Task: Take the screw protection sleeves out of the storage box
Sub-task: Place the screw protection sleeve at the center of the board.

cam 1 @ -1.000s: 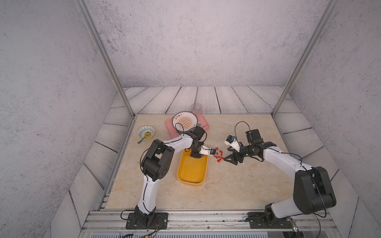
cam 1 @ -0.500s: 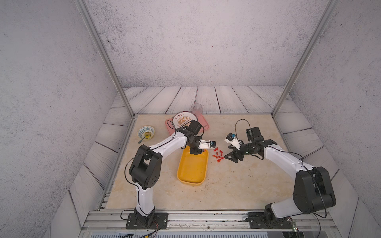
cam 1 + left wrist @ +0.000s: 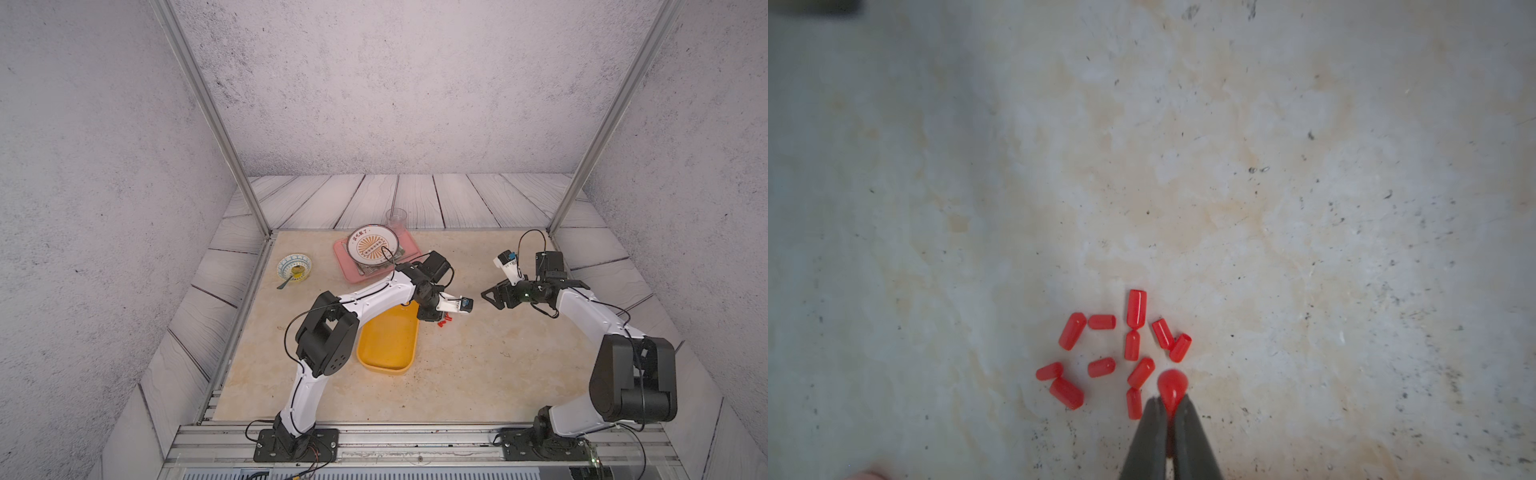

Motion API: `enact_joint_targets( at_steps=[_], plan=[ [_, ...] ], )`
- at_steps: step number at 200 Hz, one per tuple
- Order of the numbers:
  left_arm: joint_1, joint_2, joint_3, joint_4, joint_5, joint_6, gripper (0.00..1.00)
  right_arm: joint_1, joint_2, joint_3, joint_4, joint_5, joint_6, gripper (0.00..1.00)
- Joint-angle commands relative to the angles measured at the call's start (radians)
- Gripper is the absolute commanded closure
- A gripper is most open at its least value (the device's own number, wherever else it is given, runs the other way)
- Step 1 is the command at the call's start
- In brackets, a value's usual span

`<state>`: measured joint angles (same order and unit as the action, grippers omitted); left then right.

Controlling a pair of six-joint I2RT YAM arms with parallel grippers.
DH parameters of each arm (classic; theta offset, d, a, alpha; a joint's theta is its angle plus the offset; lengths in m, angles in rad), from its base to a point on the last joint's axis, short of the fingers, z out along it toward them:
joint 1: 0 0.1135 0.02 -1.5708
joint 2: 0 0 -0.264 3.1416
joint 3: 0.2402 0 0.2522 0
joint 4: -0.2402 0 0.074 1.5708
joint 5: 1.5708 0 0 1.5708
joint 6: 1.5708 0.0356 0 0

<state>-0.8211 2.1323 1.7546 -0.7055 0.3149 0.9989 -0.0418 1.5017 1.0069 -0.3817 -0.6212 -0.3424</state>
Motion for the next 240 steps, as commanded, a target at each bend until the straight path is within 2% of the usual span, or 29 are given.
enact_joint_targets(
  at_steps=[1, 49, 89, 203, 240],
  plan=[
    [-0.01, 0.062, 0.055, -0.092, -0.104, 0.048, 0.91, -0.001, -0.01, 0.018, 0.016, 0.011, 0.042, 0.18],
    [-0.016, 0.115, 0.089, -0.087, -0.143, 0.057, 0.89, -0.002, -0.012, 0.016, 0.018, -0.002, 0.041, 0.18],
    [-0.016, 0.1, 0.104, -0.094, -0.125, 0.03, 0.78, -0.003, -0.018, 0.013, 0.02, -0.002, 0.038, 0.18],
    [-0.015, -0.035, 0.075, -0.124, -0.088, -0.014, 0.69, -0.003, -0.029, 0.018, 0.008, 0.005, 0.024, 0.18],
    [0.007, -0.141, 0.046, -0.135, -0.038, -0.1, 0.69, -0.002, -0.035, 0.025, 0.003, 0.063, 0.014, 0.18]
  ],
)
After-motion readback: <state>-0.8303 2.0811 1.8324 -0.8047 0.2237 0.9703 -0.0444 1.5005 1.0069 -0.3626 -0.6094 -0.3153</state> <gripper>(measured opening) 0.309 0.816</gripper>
